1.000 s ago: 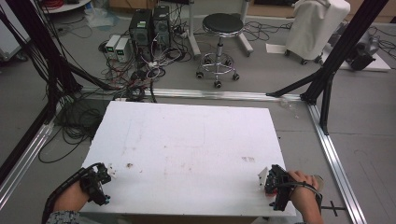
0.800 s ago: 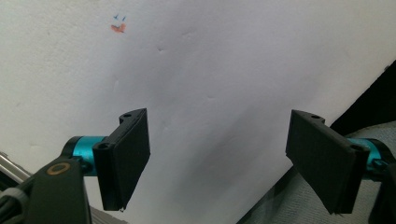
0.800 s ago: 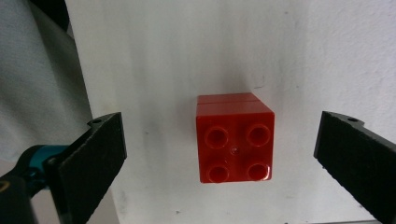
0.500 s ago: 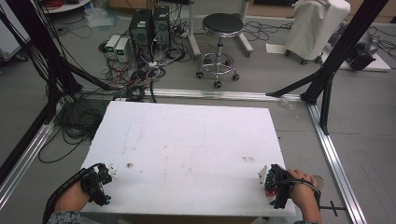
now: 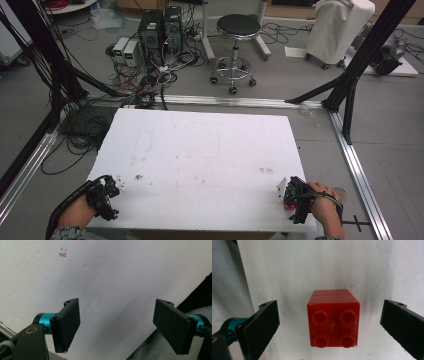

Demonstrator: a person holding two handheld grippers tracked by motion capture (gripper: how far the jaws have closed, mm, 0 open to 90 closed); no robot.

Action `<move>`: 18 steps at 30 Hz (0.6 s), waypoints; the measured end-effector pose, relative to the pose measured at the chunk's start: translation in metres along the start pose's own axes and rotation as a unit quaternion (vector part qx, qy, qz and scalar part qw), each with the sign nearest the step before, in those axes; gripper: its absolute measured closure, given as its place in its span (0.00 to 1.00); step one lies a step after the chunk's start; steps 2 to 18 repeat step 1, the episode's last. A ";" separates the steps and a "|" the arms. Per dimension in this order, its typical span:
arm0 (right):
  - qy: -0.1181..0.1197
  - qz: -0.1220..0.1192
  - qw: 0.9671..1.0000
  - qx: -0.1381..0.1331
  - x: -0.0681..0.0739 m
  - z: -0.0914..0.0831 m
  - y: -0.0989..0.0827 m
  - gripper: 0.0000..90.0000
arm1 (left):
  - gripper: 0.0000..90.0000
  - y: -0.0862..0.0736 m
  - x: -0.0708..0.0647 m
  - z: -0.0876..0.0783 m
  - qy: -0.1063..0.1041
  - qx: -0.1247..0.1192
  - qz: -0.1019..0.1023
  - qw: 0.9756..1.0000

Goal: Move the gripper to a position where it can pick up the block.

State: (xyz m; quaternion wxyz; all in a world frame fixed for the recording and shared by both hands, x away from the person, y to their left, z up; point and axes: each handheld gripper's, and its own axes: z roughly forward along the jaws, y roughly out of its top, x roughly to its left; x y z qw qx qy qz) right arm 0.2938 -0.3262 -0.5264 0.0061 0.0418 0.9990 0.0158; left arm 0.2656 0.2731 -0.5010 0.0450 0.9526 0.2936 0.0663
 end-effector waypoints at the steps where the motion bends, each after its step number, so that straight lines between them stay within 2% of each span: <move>1: 0.000 0.000 1.000 0.000 0.000 0.000 0.000 0.02 | 0.25 0.000 0.000 0.000 -0.001 -0.001 0.000 1.000; 18: 0.000 0.000 1.000 0.000 0.000 0.000 0.000 0.02 | 0.25 0.000 0.000 0.000 -0.001 -0.001 0.000 1.000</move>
